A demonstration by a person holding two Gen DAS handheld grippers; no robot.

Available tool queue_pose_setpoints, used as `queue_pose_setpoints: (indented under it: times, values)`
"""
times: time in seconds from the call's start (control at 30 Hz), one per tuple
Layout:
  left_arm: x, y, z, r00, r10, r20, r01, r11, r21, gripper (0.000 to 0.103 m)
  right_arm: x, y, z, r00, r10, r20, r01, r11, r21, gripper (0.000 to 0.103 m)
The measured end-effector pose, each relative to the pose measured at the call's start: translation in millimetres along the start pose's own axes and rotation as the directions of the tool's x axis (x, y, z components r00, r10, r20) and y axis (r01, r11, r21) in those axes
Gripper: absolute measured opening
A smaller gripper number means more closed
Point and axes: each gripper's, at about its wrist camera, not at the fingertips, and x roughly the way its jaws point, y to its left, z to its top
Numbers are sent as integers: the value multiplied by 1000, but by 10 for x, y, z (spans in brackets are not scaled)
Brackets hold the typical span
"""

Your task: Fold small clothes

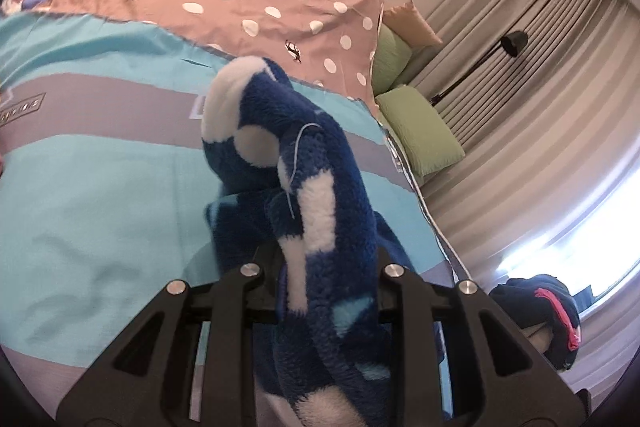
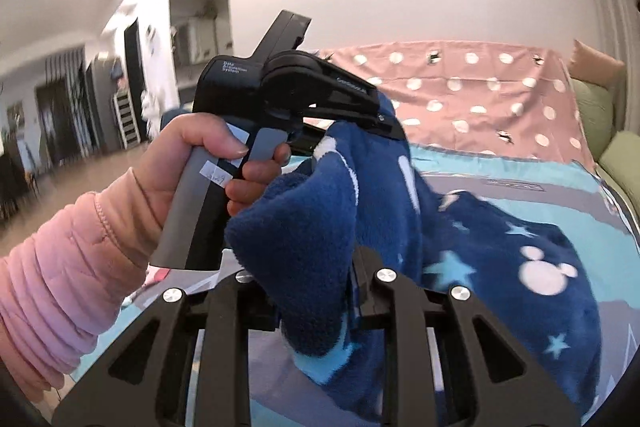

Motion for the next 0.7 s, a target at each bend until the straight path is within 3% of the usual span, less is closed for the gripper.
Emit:
queue_pose_setpoints:
  times: [0.23, 0.47, 0.7]
  values:
    - [639, -818, -24, 995, 78, -67, -69, 990, 127, 25, -437, -746, -125, 999, -16, 40, 9, 985, 170, 24]
    - [1375, -1394, -165, 964, 212, -163, -166, 952, 257, 25, -744, -1485, -441, 998, 36, 42, -49, 931, 362, 23]
    - [2012, -1676, -427, 927, 263, -268, -162, 924, 346, 34, -934, -1883, -758, 998, 57, 16, -58, 875, 481, 23]
